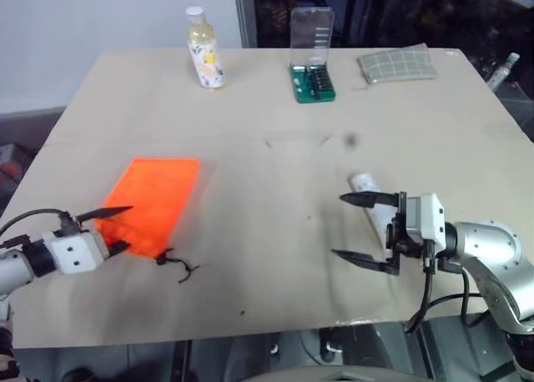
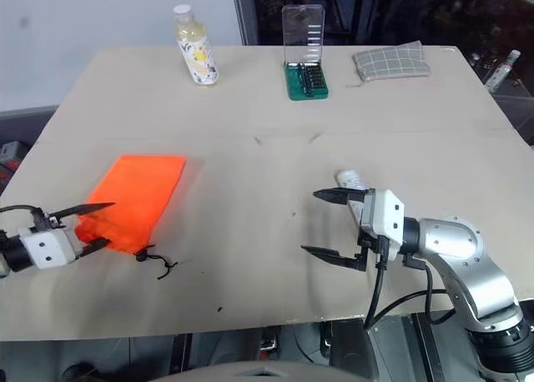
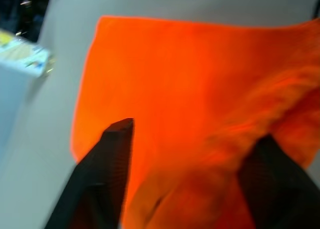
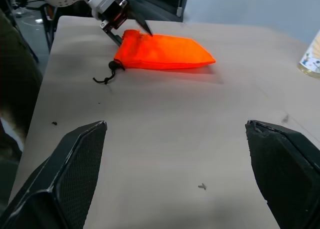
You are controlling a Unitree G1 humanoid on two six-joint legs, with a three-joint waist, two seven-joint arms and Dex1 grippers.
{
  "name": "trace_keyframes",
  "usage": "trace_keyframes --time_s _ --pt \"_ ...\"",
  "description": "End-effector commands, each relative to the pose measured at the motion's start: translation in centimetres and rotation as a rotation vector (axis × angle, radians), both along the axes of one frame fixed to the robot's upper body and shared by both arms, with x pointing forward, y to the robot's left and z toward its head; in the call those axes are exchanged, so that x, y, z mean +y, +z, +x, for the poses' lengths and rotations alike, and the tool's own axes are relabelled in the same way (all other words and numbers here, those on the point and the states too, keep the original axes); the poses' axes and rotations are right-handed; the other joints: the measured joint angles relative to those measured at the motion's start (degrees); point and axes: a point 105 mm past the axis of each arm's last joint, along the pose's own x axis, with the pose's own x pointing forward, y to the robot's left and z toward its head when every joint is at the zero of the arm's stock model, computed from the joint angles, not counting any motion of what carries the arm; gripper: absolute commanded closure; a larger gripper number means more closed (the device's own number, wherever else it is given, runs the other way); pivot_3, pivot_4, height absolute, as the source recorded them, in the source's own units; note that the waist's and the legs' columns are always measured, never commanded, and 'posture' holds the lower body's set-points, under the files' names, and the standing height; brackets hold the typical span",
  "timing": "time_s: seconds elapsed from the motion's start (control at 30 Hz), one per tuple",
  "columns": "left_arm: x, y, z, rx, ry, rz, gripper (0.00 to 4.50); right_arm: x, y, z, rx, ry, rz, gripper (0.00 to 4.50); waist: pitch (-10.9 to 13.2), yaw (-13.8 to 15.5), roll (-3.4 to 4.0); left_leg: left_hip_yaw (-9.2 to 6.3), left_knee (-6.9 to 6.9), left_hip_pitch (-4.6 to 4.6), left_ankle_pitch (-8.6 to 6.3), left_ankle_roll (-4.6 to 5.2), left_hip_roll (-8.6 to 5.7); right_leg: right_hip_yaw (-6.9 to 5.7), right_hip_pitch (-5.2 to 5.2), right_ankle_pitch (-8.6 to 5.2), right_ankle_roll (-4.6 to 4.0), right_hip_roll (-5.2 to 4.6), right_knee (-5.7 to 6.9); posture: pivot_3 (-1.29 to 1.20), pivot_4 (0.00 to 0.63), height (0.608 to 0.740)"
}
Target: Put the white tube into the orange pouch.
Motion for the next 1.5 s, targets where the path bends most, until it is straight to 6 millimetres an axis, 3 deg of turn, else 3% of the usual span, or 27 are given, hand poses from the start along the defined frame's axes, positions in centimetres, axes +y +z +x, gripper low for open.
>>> trace_keyframes --time_s 0.03,0.13,0.17,0.3,0.47,0.7,0.87,1.0,1.13,1.23,1.33,1.5 --pt "-2.1 1.5 0.9 0.008 -0.089 -0.098 3.01 0.0 0.7 -0.1 -0.054 -0.025 0.015 0.00 0.0 0.2 0.01 0.00 0.00 0.02 -0.04 0.07 0.00 0.01 0.00 0.00 -0.01 -0.01 0.04 0.00 0.150 0.740" --pt "-5.2 3.0 2.7 0.201 -0.053 -0.455 4.40 -0.6 0.4 0.6 -0.080 -0.120 -0.007 0.00 0.0 0.2 0.01 -0.03 0.11 0.07 -0.03 0.07 0.00 0.03 0.02 0.00 0.00 -0.04 0.26 0.00 0.150 0.740" --pt "-6.2 3.7 3.2 0.291 -0.025 -0.557 4.46 -0.9 0.1 1.0 -0.080 -0.172 -0.029 0.00 0.0 0.1 -0.01 -0.02 0.17 0.07 -0.02 0.06 0.00 0.07 0.02 0.00 0.00 -0.04 0.33 0.00 0.150 0.740" --pt "-9.0 5.6 3.5 0.493 -0.006 -0.694 4.46 -1.5 -1.0 1.7 -0.018 -0.255 -0.077 0.00 0.0 -0.1 -0.04 0.06 0.23 0.14 0.12 -0.18 0.00 0.29 0.00 -0.01 0.02 0.05 0.47 0.00 0.150 0.740" --pt "-12.2 8.7 5.5 0.598 0.037 -0.846 4.46 -3.7 -2.4 4.9 0.029 -0.515 -0.110 0.00 0.1 0.1 -0.06 0.05 0.23 0.24 0.24 -0.38 0.15 0.43 0.01 -0.02 0.01 0.34 0.56 0.00 0.150 0.740" --pt "-13.9 10.0 6.9 0.631 0.127 -0.820 4.46 -6.7 -4.8 7.5 0.055 -0.848 -0.296 0.00 0.1 -0.2 -0.05 0.16 0.23 0.23 0.29 -0.46 0.19 0.64 -0.08 -0.02 0.00 0.50 0.59 0.00 0.150 0.740" --pt "-14.2 10.3 7.9 0.644 0.239 -0.756 4.46 -8.8 -6.8 8.1 0.224 -0.990 -0.406 0.00 0.0 -0.1 -0.09 0.20 0.23 0.24 0.31 -0.50 0.21 0.71 -0.10 -0.02 -0.01 0.57 0.60 0.00 0.150 0.740" --pt "-14.1 10.9 8.5 0.651 0.295 -0.766 4.46 -7.5 -7.3 6.7 0.378 -0.896 -0.400 0.00 0.0 0.2 -0.19 0.12 0.24 0.24 0.31 -0.49 0.19 0.72 -0.05 -0.02 -0.01 0.58 0.59 0.00 0.150 0.740" --pt "-14.5 11.5 8.9 0.661 0.295 -0.788 4.50 -6.1 -7.2 6.0 0.403 -0.817 -0.395 1.63 0.0 0.0 -0.22 0.11 0.24 0.23 0.31 -0.49 0.18 0.73 -0.04 -0.02 -0.01 0.59 0.57 0.00 0.150 0.740" --pt "-14.6 11.5 8.9 0.665 0.293 -0.790 4.50 -5.0 -5.6 6.4 0.318 -0.769 -0.357 2.83 0.0 -0.1 -0.22 0.12 0.24 0.23 0.31 -0.49 0.18 0.74 -0.06 -0.02 -0.01 0.60 0.58 0.00 0.150 0.740" --pt "-14.5 11.5 9.1 0.670 0.299 -0.801 4.50 -3.0 -3.9 6.6 0.258 -0.686 -0.311 2.83 0.0 -0.4 -0.21 0.15 0.24 0.24 0.32 -0.50 0.20 0.77 -0.08 -0.02 -0.01 0.62 0.60 0.00 0.150 0.740" --pt "-14.3 11.3 9.1 0.691 0.297 -0.794 4.50 2.6 -0.9 7.1 0.215 -0.482 -0.207 2.83 0.0 -1.4 -0.20 0.12 0.24 0.23 0.38 -0.60 0.26 0.76 -0.12 -0.01 -0.01 0.68 0.65 0.00 0.150 0.740"
